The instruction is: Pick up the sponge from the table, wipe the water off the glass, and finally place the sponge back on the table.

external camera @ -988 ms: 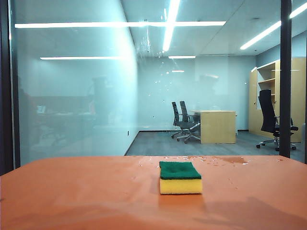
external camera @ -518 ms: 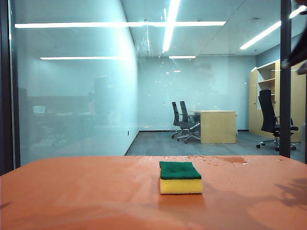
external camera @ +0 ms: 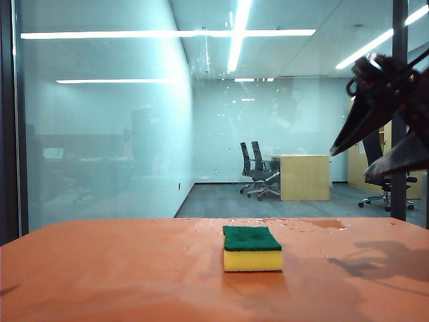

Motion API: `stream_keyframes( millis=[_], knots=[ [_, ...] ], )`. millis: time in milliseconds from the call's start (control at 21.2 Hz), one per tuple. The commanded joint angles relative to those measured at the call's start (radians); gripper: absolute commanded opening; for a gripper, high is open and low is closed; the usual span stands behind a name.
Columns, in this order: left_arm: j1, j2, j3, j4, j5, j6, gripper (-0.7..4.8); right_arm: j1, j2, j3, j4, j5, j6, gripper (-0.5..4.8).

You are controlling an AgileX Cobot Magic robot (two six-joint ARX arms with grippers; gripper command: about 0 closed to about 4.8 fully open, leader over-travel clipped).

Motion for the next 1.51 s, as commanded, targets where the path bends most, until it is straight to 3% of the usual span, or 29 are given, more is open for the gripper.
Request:
stream_keyframes(
  millis=[47, 235, 518, 659, 1506],
  knots=[
    [-0.001, 0.0, 0.006, 0.01, 0.03, -0.003, 1.85, 0.007, 0.068, 0.006, 0.079, -0.064, 0.029, 3.16],
    [-0.001, 0.0, 0.006, 0.004, 0.037, -0.003, 1.87, 0.034, 0.172, 0.058, 0.097, -0.108, 0.051, 3.17],
    [-0.001, 0.0, 0.006, -0.005, 0.056, -0.002, 1.92, 0.11, 0.333, 0.181, 0.093, -0.084, 0.052, 3.17],
    [-0.001, 0.0, 0.007, -0.014, 0.08, -0.003, 2.44, 0.119, 0.395, 0.214, 0.093, -0.077, 0.052, 3.17],
    [0.0, 0.0, 0.011, -0.108, 0.043, -0.002, 2.43, 0.206, 0.661, 0.376, 0.094, -0.013, 0.052, 3.16]
  ],
)
